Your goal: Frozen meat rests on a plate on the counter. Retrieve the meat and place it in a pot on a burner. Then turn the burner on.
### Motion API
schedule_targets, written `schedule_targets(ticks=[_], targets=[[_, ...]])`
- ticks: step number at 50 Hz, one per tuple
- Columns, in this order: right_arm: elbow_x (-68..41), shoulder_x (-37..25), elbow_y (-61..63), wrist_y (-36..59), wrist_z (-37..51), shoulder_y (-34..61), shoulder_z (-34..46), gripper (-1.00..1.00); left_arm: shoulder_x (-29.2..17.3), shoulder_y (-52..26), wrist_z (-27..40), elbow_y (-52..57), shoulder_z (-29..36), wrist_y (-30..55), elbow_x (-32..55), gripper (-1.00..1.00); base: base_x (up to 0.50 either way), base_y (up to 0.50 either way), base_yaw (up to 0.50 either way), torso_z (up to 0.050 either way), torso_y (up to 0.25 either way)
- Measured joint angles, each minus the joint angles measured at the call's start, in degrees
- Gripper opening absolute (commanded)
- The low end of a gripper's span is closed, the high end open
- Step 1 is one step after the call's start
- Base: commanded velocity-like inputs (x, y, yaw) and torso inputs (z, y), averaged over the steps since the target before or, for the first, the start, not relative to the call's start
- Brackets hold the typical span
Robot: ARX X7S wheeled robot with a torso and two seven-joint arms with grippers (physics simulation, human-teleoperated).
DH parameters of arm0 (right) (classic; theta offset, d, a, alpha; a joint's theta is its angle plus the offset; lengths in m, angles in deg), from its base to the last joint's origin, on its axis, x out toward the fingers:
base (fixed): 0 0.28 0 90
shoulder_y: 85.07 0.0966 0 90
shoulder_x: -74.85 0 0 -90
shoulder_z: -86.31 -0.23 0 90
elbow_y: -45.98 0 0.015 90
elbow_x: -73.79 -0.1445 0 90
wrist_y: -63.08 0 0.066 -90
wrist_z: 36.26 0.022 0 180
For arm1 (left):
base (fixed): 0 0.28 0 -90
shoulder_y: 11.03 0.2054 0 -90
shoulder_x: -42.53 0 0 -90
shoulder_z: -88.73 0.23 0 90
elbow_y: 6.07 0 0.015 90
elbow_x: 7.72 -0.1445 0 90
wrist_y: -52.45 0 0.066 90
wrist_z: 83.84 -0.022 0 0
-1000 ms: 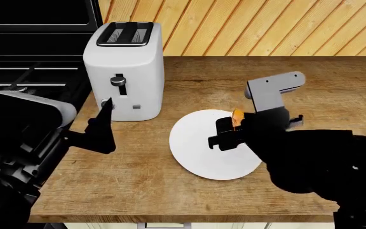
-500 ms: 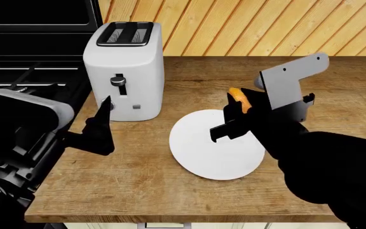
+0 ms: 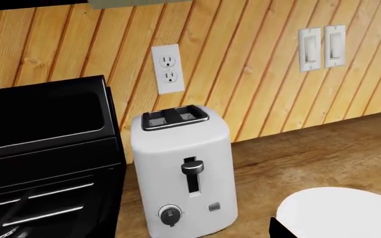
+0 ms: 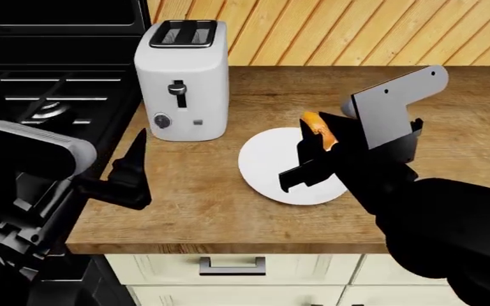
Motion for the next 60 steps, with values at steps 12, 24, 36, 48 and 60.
schedule_targets(ticks=[12, 24, 36, 48, 60], targets=[[0.15, -0.23, 0.62, -0.31, -0.59, 1.16, 0.24, -1.0, -0.35, -0.25, 0.7, 0.01, -1.16, -0.26, 1.49, 1.0, 0.0, 0.5, 0.0, 0.0, 0.0], [-0.96, -0.15, 1.21, 0.08, -0.44, 2.39, 0.32, -1.0, -1.25, -2.17, 2.94, 0.35, -4.81, 0.19, 5.66, 1.0, 0.0, 0.5, 0.0, 0.0, 0.0], [-1.36, 0.25, 1.06, 0.34, -0.74, 3.39, 1.05, -1.0, -2.13, -2.99, 4.23, 0.22, -6.55, 0.13, 7.24, 1.0, 0.0, 0.5, 0.0, 0.0, 0.0], [-1.78, 0.25, 1.19, 0.44, -0.83, 3.84, 1.47, -1.0, -2.68, -2.63, 4.39, 0.05, -6.87, -0.45, 7.21, 1.0, 0.0, 0.5, 0.0, 0.0, 0.0], [-2.19, 0.26, 1.36, 0.57, -0.76, 4.33, 1.85, -1.0, -3.05, -2.05, 4.45, -0.07, -7.04, -1.08, 7.15, 1.0, 0.0, 0.5, 0.0, 0.0, 0.0]])
